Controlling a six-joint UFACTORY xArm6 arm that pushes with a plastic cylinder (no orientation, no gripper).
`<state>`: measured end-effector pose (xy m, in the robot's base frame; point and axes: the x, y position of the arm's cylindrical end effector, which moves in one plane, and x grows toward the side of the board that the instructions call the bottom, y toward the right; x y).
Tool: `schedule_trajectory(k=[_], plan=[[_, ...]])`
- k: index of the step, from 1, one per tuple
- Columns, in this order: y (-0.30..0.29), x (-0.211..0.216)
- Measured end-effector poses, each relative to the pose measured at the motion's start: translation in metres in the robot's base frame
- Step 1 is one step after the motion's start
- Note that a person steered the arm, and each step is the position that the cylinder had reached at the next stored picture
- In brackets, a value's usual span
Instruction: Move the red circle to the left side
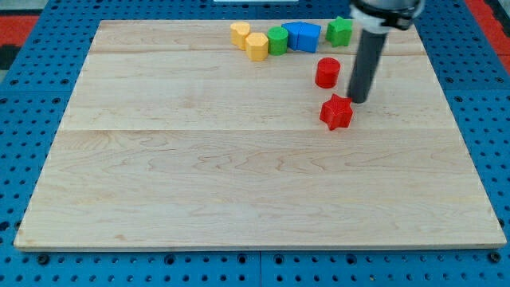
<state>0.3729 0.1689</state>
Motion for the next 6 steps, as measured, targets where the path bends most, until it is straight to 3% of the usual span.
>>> schedule_trajectory(k=[1, 2, 4, 5, 6], plan=[[0.005, -0.044], [-0.042, -0.061], [-0.13, 0.006], [-0.244, -0.008], [-0.26, -0.075]])
